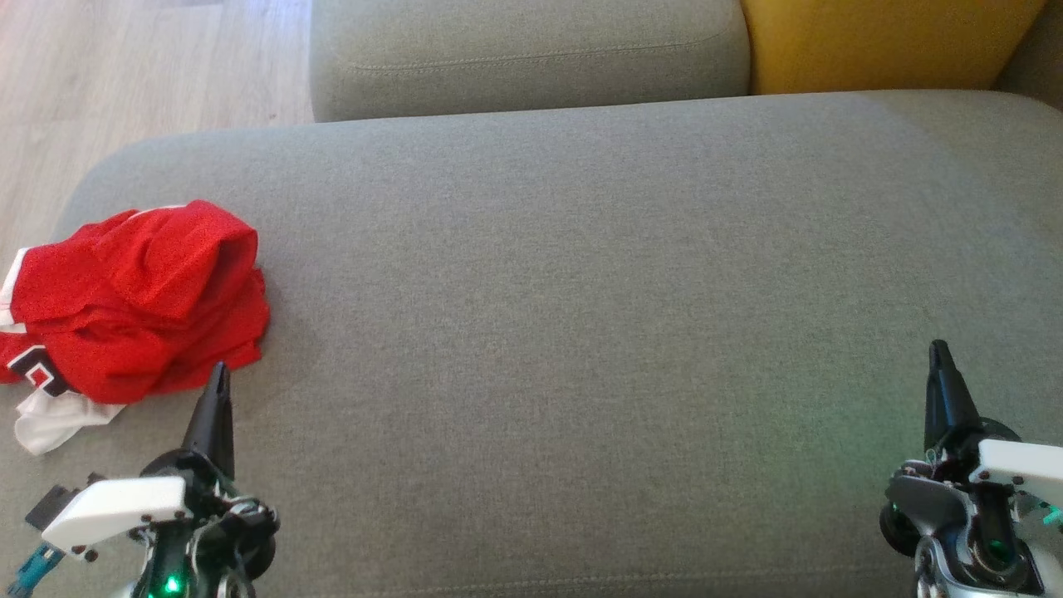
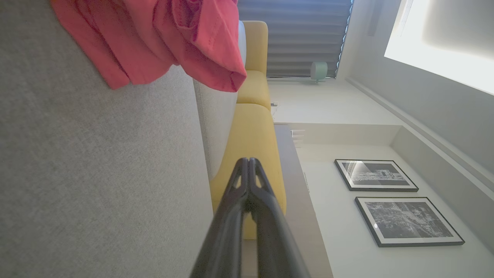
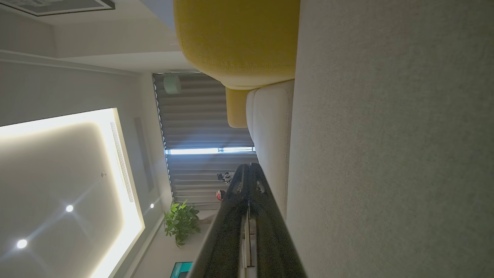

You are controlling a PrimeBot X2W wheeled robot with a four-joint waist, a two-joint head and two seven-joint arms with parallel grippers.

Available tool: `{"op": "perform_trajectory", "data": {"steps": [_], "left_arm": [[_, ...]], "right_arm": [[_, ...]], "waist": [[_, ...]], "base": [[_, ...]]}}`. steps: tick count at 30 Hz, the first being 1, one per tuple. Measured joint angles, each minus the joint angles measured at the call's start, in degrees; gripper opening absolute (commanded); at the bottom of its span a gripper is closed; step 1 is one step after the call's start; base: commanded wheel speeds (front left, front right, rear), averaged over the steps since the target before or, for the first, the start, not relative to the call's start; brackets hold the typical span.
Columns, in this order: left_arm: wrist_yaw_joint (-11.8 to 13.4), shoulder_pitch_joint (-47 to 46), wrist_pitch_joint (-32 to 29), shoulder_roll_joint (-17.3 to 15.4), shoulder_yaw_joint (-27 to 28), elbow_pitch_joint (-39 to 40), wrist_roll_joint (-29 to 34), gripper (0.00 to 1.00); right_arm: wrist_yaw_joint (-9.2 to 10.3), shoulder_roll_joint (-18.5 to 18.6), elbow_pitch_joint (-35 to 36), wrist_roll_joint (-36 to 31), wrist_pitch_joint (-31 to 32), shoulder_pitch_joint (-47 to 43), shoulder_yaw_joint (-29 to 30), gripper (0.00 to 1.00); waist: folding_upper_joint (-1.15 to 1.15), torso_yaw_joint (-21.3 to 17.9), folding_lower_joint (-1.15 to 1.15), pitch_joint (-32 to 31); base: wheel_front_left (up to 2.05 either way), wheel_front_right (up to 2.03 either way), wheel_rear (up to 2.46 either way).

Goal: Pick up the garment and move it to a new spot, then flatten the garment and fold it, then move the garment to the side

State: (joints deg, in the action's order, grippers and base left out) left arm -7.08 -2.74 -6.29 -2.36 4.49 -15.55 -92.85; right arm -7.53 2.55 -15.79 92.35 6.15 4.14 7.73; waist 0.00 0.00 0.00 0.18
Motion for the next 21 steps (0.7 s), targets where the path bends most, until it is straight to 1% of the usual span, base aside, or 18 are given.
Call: {"op": "perform_trajectory", "data": {"steps": [17, 18, 21], "left_arm": [[0.00, 0.00, 0.00, 0.00, 0.00, 0.00, 0.00, 0.00], [0.00, 0.00, 0.00, 0.00, 0.00, 0.00, 0.00, 1.00], [0.07, 0.72, 0.00, 0.25, -0.12, -1.86, -0.03, 1.00]], "right_arm": [[0.00, 0.00, 0.00, 0.00, 0.00, 0.00, 0.00, 0.00], [0.00, 0.00, 0.00, 0.00, 0.00, 0.00, 0.00, 1.00], [0.00, -0.10, -1.89, 0.00, -0.01, -0.45, -0.04, 1.00]], "waist": [[0.00, 0.00, 0.00, 0.00], [0.00, 0.00, 0.00, 0.00], [0.00, 0.00, 0.00, 0.00]], "base": [[0.00, 0.00, 0.00], [0.00, 0.00, 0.00], [0.00, 0.00, 0.00]]}}
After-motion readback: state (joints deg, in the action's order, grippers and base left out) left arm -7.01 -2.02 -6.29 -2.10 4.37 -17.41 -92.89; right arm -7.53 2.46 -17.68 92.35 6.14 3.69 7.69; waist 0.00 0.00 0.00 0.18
